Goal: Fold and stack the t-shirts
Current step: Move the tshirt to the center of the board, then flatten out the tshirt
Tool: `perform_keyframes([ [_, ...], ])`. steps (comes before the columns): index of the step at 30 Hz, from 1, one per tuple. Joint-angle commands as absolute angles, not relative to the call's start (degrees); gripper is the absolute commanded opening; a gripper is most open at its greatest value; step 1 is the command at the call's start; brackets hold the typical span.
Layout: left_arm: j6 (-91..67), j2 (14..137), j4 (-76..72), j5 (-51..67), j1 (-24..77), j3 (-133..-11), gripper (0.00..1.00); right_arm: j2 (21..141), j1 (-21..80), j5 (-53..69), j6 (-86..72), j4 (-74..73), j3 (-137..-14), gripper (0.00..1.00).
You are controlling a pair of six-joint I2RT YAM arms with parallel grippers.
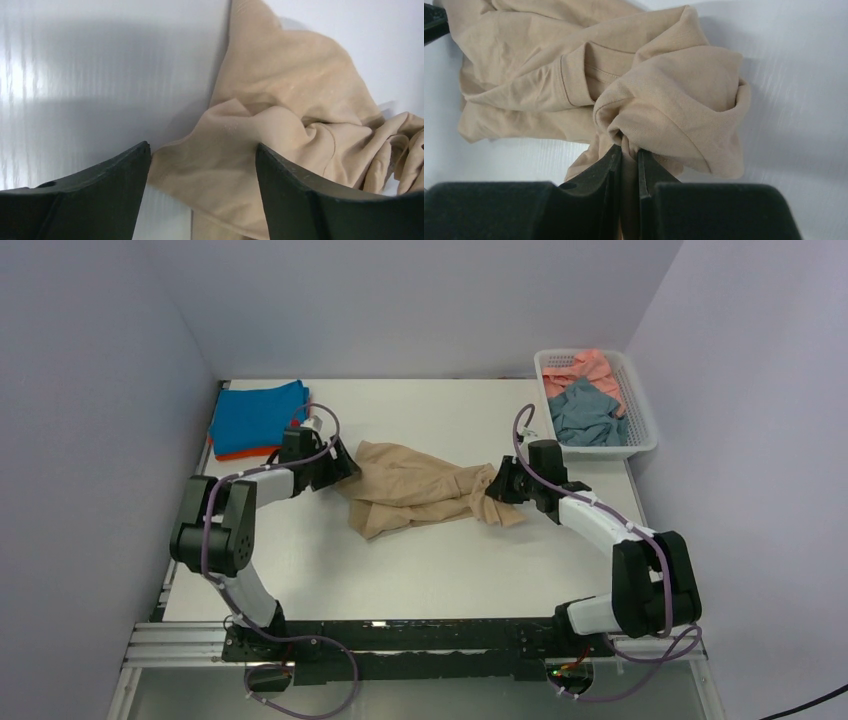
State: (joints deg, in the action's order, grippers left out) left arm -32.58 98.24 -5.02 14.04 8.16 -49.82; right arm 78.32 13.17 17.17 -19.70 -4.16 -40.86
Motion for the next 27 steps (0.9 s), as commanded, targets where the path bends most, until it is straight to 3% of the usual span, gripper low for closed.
perform_keyframes([
  [1,-30.9,101.1,-11.1,17.5,8.2,-52.5,0.78,79.2,13.2,18.0,-18.8,-1.9,-43.3,0.00],
  [5,-30.5,102.7,-11.2,18.6,8.2,-54.5,0.54,79.4,13.2,17.6,-18.5,-2.5,-43.5,0.00],
  [7,-30.4,102.3,-11.5,18.7,8.2,-54.5,0.35,79.2,13.2,17.3,-18.5,-2.7,-43.6,0.00],
  [9,-30.2,101.1,-11.7,18.7,8.2,-54.2,0.05,78.9,13.2,17.2,-18.4,-3.0,-43.7,0.00],
  [10,-30.2,100.2,-10.5,18.1,8.2,-54.3,0.00,78.8,13.2,17.0,-18.3,-3.2,-43.9,0.00],
  [20,-27.5,76.6,4.7,2.5,12.1,-55.0,0.00,70.7,13.2,13.8,-17.7,-7.4,-50.2,0.00],
  [27,-27.0,58.0,7.9,0.2,12.6,-61.2,0.00,58.9,13.5,16.6,-17.2,-11.0,-61.4,0.00],
])
